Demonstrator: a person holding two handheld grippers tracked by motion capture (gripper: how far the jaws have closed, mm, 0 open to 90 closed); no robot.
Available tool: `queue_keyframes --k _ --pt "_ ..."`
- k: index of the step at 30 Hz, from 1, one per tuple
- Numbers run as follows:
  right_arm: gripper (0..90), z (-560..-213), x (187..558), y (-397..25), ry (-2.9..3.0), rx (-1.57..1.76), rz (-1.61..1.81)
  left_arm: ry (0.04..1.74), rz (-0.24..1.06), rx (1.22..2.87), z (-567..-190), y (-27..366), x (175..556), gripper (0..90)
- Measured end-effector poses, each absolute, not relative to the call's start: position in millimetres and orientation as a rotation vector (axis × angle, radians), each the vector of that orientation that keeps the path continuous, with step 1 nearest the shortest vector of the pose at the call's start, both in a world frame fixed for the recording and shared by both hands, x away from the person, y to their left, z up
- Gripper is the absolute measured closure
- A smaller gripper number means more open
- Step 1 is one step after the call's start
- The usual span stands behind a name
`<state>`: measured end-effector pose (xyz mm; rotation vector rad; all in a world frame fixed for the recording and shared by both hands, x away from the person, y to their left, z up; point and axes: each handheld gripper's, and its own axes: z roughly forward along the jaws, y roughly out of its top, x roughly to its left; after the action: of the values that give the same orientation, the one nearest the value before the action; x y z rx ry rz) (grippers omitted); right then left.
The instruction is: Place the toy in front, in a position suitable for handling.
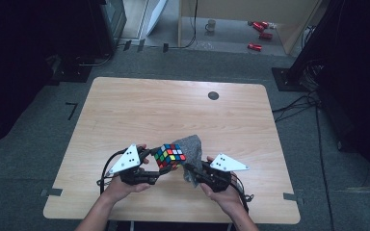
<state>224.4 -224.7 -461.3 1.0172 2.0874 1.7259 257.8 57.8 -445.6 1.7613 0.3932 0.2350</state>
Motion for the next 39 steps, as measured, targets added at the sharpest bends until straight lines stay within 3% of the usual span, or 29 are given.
queue_keyframes --k 8,31,39 --pt "76.5 -470.9 221.1 -207.5 2.175 0.988 1.684 0.403 0.199 1.722 -444.2 61.4 259.1 35.5" --pt "76.5 -457.5 219.1 -221.5 2.088 0.971 1.797 0.411 0.182 1.713 -444.9 64.9 261.6 35.4" --pt "76.4 -466.2 216.3 -204.1 2.183 0.921 1.732 0.429 0.165 1.675 -443.0 69.2 263.0 35.5"
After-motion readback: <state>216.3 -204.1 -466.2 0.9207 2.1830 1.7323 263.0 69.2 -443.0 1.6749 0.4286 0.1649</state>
